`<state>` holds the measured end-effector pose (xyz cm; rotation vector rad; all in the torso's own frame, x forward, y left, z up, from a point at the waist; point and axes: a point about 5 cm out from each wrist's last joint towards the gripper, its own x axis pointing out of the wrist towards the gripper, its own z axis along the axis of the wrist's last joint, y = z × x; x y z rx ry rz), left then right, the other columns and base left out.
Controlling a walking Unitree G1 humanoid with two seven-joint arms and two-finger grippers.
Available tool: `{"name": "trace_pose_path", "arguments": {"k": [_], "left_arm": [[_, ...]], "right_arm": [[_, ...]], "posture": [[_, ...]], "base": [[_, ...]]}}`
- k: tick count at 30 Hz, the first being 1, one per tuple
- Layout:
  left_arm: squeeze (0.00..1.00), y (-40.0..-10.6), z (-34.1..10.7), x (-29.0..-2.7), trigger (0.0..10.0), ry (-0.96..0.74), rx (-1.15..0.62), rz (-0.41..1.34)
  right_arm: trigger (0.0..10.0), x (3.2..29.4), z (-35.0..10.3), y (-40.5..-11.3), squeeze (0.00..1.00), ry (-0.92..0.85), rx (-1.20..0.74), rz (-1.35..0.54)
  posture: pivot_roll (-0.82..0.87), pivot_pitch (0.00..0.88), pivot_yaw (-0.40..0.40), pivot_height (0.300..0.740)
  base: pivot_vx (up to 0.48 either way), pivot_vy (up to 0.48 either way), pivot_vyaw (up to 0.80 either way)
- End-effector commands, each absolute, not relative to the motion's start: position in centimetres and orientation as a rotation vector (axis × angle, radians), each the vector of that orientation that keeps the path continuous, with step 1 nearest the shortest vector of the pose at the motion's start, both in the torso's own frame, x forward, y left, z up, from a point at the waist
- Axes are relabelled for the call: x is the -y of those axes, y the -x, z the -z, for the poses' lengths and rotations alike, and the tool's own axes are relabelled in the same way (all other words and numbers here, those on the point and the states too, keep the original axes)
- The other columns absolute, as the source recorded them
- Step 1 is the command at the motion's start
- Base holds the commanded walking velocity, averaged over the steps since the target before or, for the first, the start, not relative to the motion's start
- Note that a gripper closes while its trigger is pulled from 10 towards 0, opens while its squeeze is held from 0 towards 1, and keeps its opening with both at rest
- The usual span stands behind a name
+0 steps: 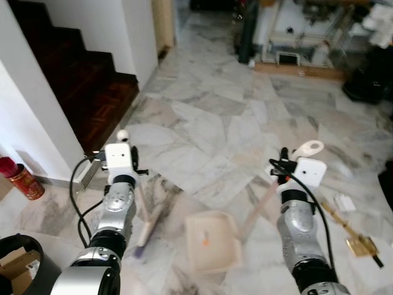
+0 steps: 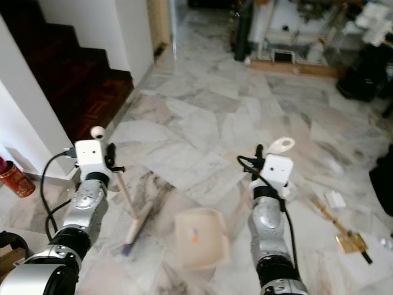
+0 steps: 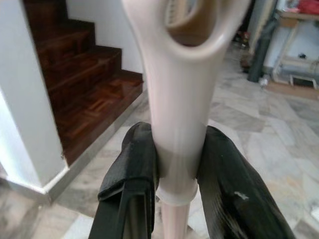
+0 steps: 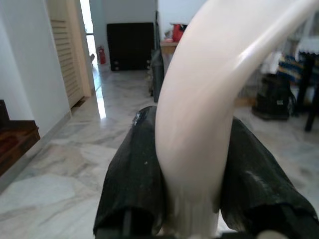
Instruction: Sweep floor
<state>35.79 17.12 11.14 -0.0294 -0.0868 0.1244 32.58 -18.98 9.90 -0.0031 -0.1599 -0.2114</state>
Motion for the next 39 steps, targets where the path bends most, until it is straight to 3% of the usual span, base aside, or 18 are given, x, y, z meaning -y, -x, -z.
{"name": "trace_pose_path", "arguments": {"k": [1,39], "left_arm": [[0.00,-36.01,-12.08,-17.65,10.0,0.001,0.131,-0.131],[0.00,-35.95,-11.98,-17.46,10.0,-0.013,0.125,-0.099]], "right_arm": [[10.0,17.95,-11.24,-33.10,0.00,-0.031,0.223,0.192],[10.0,17.65,-10.79,-32.68,0.00,-0.034,0.220,0.195]], "posture": [[-0.01,0.000,-0.003,0.740],[-0.01,0.000,0.018,0.740]], "base": [[0.352,0.000,0.00],[0.352,0.000,0.00]]}}
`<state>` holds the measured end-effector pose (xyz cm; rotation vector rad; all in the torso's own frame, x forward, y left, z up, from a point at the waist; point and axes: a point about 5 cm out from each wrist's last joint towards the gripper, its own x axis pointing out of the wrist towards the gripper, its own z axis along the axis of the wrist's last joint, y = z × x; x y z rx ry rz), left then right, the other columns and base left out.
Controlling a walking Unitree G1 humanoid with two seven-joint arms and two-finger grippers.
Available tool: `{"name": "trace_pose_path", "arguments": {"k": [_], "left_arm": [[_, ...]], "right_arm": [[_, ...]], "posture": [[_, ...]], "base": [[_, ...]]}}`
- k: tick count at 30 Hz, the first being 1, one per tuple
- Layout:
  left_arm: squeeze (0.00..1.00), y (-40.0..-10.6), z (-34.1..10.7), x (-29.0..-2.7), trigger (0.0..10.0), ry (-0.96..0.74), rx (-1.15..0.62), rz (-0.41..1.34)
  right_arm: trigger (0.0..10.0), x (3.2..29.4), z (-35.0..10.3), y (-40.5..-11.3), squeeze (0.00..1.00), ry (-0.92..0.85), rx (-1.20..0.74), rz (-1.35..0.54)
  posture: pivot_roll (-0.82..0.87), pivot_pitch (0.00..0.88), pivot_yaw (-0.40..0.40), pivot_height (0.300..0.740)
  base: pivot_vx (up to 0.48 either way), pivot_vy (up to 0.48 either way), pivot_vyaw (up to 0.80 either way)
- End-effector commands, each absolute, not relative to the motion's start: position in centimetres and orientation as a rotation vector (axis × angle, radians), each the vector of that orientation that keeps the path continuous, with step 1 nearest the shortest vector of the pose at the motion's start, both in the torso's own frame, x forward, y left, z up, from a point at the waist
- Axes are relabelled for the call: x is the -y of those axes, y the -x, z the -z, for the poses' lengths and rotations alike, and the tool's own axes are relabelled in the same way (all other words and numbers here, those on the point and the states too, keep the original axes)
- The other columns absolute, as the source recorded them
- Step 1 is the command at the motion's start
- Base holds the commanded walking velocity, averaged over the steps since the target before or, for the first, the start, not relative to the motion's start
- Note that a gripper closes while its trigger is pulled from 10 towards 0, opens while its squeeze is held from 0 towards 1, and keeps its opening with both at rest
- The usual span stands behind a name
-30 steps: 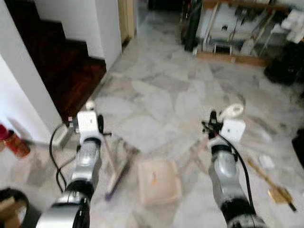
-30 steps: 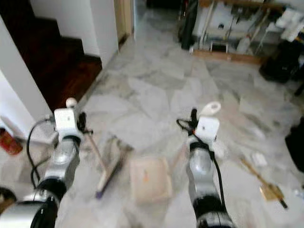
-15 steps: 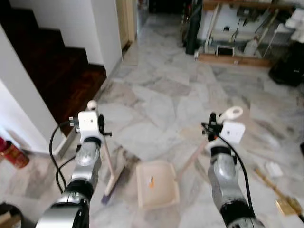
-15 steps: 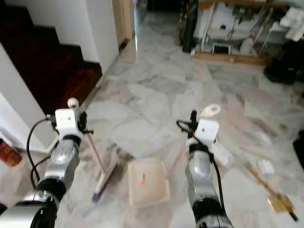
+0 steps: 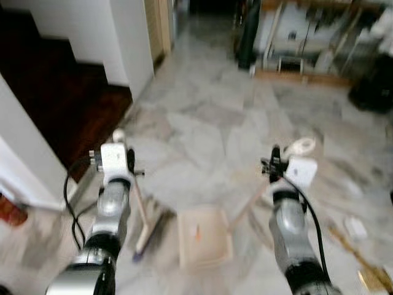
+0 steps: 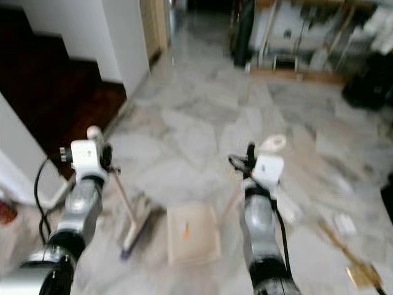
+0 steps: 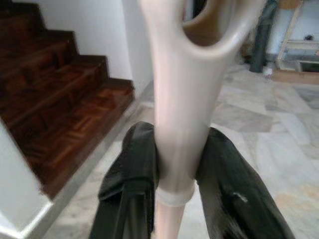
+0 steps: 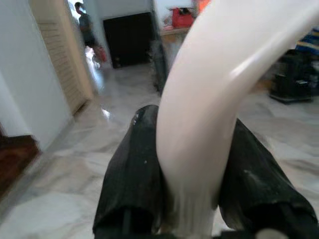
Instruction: Sweep floor
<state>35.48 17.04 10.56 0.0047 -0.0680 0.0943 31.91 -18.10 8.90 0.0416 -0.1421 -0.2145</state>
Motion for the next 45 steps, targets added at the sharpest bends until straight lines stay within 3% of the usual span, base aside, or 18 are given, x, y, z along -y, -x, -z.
{"name": "trace_pose_path", "arguments": {"k": [1,45], "left_arm": [[0.00,-35.95,-11.98,-17.47,10.0,-0.013,0.125,-0.100],[0.00,-35.93,-12.08,-17.38,10.0,-0.026,0.133,-0.095]], "right_arm": [[10.0,17.65,-10.78,-32.67,0.00,-0.034,0.220,0.196],[10.0,17.50,-10.69,-32.70,0.00,-0.039,0.213,0.195]], "posture": [[-0.01,0.000,0.018,0.740],[-0.01,0.000,0.015,0.740]], "base": [[0.356,0.000,0.00],[0.352,0.000,0.00]]}}
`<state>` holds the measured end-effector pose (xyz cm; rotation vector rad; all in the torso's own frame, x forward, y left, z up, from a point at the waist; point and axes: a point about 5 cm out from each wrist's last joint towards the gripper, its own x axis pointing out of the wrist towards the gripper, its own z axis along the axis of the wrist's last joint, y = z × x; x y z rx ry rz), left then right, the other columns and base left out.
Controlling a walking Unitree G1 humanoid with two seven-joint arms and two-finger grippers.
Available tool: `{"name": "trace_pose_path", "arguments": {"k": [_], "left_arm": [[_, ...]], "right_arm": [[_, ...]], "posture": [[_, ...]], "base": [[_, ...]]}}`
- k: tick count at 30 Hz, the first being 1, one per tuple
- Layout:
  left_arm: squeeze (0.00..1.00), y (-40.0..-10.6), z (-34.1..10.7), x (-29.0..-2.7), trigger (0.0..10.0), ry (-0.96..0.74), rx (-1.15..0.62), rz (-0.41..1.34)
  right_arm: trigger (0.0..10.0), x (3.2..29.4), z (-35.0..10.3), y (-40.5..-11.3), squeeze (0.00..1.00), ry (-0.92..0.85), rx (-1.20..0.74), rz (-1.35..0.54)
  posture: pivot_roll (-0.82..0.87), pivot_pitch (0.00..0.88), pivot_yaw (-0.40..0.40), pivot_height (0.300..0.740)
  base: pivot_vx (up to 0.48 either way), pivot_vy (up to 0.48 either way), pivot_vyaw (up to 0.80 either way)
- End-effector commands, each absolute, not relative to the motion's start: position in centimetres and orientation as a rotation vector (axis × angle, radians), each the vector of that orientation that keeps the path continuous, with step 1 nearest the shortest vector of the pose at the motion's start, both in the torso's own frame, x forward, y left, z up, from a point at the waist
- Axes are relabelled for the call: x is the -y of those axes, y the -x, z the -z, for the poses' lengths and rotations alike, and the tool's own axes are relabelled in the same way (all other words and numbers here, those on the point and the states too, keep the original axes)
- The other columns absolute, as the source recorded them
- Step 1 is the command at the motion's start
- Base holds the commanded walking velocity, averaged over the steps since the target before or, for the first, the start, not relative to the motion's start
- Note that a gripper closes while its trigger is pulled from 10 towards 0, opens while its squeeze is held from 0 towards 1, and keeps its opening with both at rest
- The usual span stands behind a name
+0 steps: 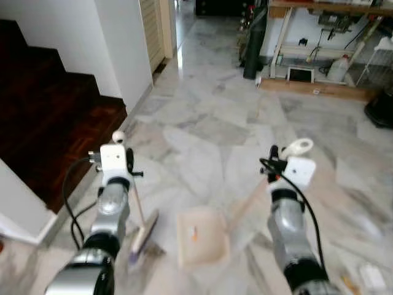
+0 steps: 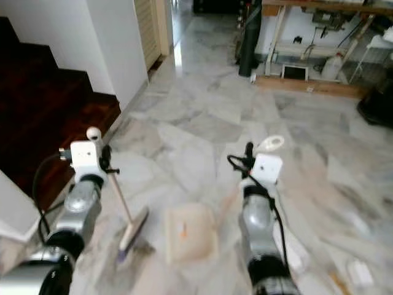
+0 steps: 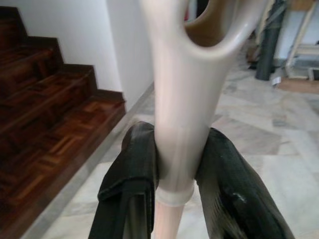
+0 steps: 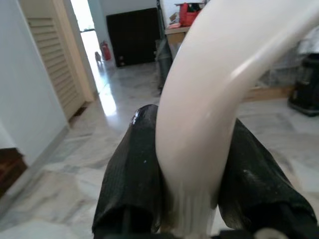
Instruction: Sweep floor
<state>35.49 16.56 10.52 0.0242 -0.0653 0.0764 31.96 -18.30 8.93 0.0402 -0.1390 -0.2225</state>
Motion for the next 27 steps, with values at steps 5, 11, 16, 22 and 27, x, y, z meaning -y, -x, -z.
{"name": "trace_pose_path", "arguments": {"k": [5,11,16,22,27], "left_arm": [[0.00,-35.92,-12.06,-17.33,10.0,-0.025,0.133,-0.095],[0.00,-35.90,-12.01,-17.31,10.0,-0.025,0.131,-0.094],[0.00,-35.89,-12.01,-17.29,10.0,-0.025,0.132,-0.095],[0.00,-35.89,-12.01,-17.28,10.0,-0.024,0.132,-0.093],[0.00,-35.88,-12.01,-17.25,10.0,-0.025,0.132,-0.094]], "right_arm": [[10.0,17.54,-10.68,-32.68,0.00,-0.038,0.213,0.196],[10.0,17.50,-10.64,-32.67,0.00,-0.037,0.212,0.194],[10.0,17.49,-10.63,-32.68,0.00,-0.039,0.210,0.193],[10.0,17.48,-10.59,-32.67,0.00,-0.040,0.208,0.193],[10.0,17.47,-10.58,-32.66,0.00,-0.042,0.208,0.192]], "posture": [[-0.01,0.000,0.014,0.740],[-0.01,0.000,0.013,0.740],[-0.01,0.000,0.012,0.740],[-0.01,0.000,0.013,0.740],[-0.01,0.000,0.013,0.740]], "base": [[0.352,0.000,0.00],[0.352,0.000,0.00],[0.352,0.000,0.00],[0.352,0.000,0.00],[0.352,0.000,0.00]]}}
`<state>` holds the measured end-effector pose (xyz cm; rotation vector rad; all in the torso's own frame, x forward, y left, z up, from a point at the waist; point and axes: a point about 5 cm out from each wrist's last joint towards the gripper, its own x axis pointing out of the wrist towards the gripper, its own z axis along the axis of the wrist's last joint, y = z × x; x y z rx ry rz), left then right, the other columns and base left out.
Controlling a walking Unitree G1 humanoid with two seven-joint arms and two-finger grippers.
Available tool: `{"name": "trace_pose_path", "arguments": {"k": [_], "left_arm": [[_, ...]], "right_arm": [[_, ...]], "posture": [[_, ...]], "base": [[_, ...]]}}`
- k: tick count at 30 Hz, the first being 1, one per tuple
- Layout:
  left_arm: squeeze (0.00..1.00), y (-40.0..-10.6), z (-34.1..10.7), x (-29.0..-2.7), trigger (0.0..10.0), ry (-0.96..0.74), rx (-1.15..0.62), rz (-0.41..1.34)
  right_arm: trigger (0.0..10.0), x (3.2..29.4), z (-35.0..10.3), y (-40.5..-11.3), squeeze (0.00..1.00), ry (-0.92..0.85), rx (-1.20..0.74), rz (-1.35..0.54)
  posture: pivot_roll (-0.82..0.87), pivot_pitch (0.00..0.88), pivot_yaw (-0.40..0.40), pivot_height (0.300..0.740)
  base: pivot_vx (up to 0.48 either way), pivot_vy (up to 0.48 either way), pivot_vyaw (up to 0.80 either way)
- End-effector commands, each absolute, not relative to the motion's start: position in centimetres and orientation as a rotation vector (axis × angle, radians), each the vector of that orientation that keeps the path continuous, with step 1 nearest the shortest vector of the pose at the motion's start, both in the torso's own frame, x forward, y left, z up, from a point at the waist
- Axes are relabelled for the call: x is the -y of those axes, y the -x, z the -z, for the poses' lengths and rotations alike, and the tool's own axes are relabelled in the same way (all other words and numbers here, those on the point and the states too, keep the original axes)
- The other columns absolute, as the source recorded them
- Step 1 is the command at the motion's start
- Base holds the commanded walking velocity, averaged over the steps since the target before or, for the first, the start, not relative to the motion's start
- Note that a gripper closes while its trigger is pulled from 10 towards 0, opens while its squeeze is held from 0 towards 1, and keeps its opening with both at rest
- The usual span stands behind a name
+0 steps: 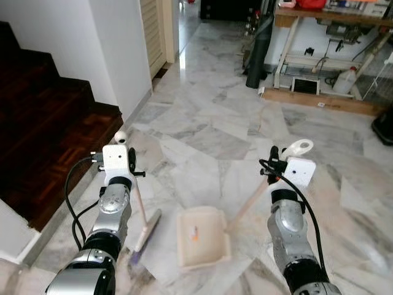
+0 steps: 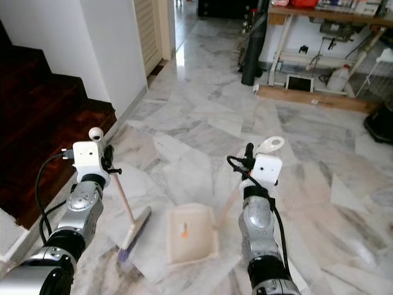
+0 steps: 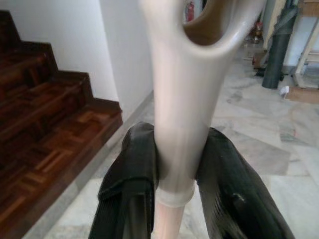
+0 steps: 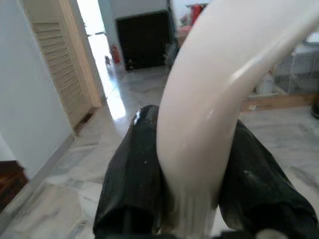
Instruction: Sweep floor
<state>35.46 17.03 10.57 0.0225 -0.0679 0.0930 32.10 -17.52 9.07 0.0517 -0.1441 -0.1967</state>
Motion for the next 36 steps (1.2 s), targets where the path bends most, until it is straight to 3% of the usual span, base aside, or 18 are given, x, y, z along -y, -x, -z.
{"name": "trace_pose_path", "arguments": {"k": [1,36], "left_arm": [[0.00,-35.88,-12.01,-17.25,10.0,-0.024,0.133,-0.093],[0.00,-35.89,-12.01,-17.27,10.0,-0.024,0.131,-0.094]], "right_arm": [[10.0,17.46,-10.57,-32.66,0.00,-0.042,0.207,0.192],[10.0,17.31,-10.49,-32.64,0.00,-0.048,0.202,0.191]], "posture": [[-0.01,0.000,0.013,0.740],[-0.01,0.000,0.012,0.740]], "base": [[0.352,0.000,0.00],[0.332,0.000,0.00]]}}
